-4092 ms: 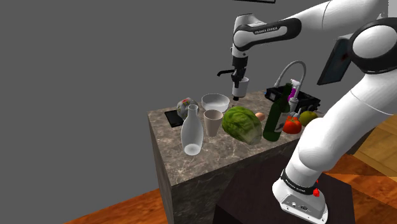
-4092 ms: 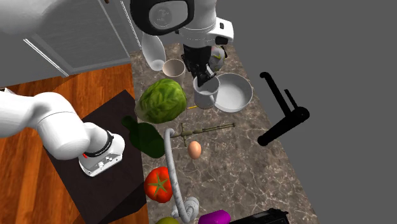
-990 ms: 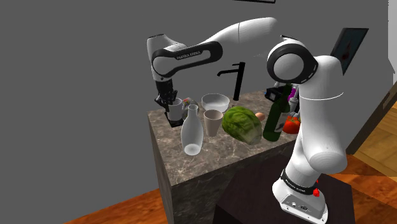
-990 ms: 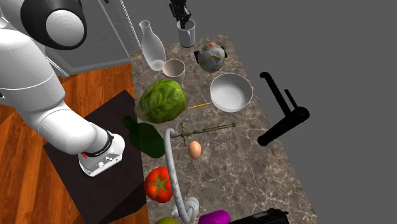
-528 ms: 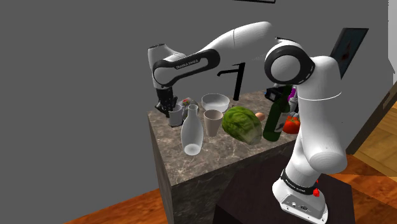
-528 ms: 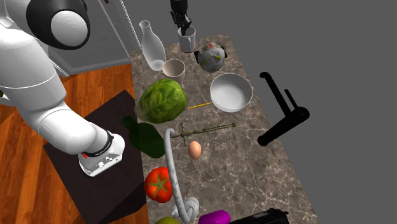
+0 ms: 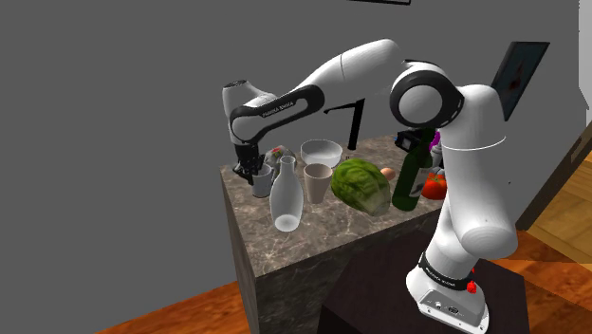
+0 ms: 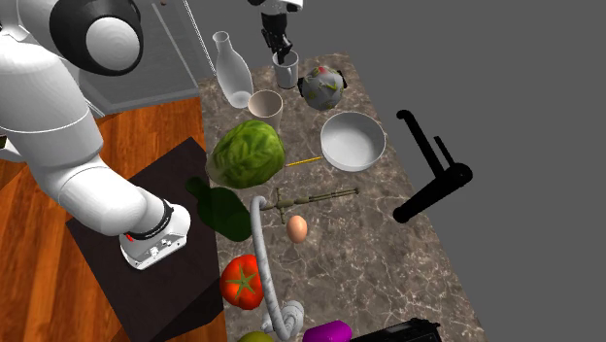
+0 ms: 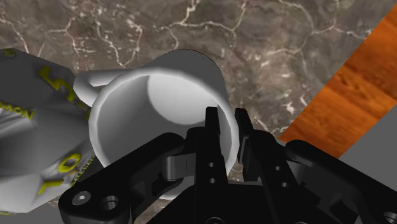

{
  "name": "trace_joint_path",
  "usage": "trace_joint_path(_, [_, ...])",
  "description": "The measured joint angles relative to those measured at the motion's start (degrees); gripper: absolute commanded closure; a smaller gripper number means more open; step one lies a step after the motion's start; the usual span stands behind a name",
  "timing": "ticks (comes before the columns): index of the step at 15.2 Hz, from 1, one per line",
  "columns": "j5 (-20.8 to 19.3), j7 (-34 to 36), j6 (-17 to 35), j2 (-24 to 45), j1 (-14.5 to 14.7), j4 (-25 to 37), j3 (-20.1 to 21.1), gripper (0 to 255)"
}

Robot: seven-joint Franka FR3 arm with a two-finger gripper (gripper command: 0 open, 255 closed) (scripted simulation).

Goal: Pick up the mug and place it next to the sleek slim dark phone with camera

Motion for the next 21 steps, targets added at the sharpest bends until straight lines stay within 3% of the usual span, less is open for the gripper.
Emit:
trace_joint_path(5, [0.0,-0.1,0.3,0.2,-0.1,-0.1,0.0,255])
trace_joint_path(6, [0.0,-0.1,0.3,0.2,-0.1,-0.1,0.0,0])
trace_joint_path(12, [0.0,-0.1,0.3,0.2,-0.1,-0.1,0.0,0])
trace_joint_path(16, [0.1,-0.1,-4.9,-1.1,0.2,3.9,0.1,0])
trace_joint_path(21, [0.1,-0.2,-6.3,-1.4,0.2,4.9,0.1,0])
